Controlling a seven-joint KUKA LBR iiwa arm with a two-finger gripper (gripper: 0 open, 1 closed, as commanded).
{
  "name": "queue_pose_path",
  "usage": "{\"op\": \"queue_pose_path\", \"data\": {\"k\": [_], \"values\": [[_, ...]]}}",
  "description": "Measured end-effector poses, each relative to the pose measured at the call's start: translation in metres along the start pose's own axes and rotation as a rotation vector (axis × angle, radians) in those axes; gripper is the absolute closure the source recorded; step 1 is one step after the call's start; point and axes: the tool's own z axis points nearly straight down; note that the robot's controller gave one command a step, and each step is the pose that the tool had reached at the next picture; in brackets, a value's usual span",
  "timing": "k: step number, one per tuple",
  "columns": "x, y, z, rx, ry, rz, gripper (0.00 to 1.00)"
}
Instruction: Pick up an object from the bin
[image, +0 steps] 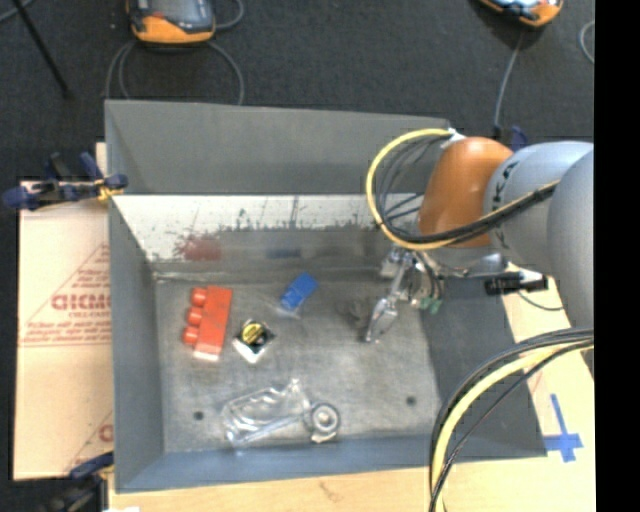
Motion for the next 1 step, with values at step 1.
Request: {"op": "queue_pose_path", "data": {"k": [1], "values": [[0.0147,0.0138,-0.0294,0.000,0.003,0.040,0.00]]}}
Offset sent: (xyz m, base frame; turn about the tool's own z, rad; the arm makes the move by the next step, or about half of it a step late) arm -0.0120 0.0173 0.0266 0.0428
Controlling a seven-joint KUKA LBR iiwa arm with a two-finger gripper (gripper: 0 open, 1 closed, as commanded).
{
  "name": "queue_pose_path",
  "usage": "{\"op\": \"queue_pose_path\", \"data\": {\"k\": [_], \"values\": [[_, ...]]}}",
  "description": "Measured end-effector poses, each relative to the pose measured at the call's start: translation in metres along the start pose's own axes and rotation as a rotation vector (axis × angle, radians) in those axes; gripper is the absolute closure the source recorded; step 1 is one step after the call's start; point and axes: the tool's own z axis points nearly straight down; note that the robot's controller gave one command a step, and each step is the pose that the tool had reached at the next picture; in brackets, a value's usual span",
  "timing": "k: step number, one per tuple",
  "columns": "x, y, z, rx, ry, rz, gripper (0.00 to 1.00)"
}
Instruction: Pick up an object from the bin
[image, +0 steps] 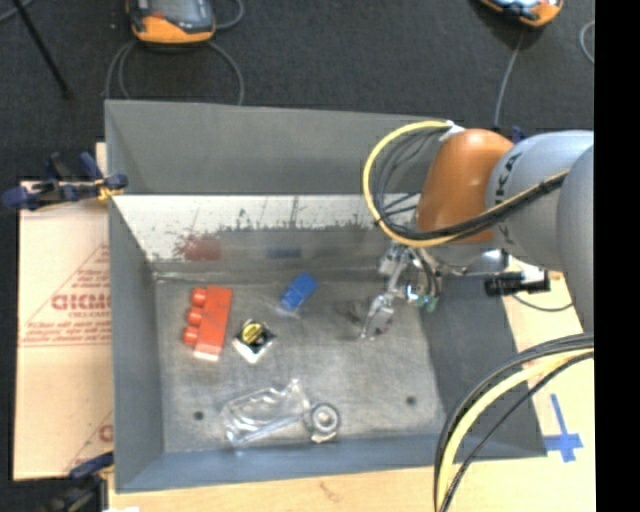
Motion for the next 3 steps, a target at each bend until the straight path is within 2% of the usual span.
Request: {"op": "queue_pose_path", "data": {"k": [1,2,3], "values": [[0.017,0.000,0.002,0.002,0.004,0.198,0.00],[0.027,0.003,0.028,-0.001,-0.006,0.256,0.00],[0.025,0.002,0.025,0.002,-0.003,0.252,0.00]]}}
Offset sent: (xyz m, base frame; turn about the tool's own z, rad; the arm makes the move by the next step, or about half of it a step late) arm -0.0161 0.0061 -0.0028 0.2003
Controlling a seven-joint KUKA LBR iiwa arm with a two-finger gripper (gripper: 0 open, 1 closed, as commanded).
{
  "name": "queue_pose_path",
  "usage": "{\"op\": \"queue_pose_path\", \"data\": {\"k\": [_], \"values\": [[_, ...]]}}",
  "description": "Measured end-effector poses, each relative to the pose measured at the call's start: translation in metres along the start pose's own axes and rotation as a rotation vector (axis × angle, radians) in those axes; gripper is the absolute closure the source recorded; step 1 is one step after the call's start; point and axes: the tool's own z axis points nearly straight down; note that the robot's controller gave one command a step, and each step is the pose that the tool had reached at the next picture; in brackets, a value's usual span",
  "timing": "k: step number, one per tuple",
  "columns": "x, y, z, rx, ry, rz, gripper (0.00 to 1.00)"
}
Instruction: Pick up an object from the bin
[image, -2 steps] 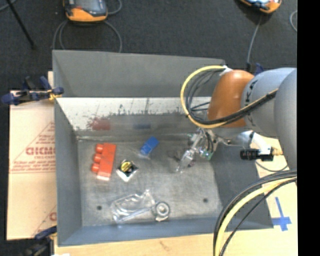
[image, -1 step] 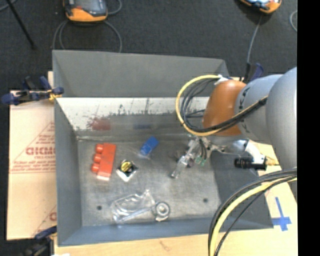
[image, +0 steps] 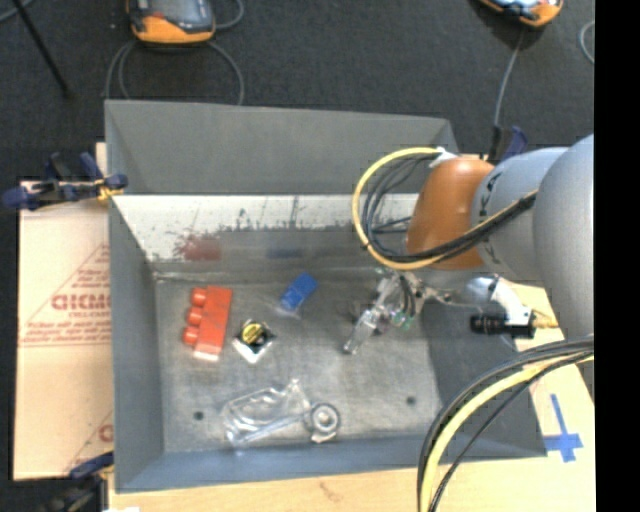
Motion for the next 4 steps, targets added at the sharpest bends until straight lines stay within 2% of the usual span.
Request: {"op": "queue_pose_path", "data": {"k": [1,3,4], "values": [[-0.002,0.000,-0.002,-0.002,-0.006,-0.001,1.00],[-0.008,0.001,-0.102,-0.002,-0.001,-0.014,1.00],[-0.010,0.002,-0.122,-0.001,0.002,-0.019,1.00]]}}
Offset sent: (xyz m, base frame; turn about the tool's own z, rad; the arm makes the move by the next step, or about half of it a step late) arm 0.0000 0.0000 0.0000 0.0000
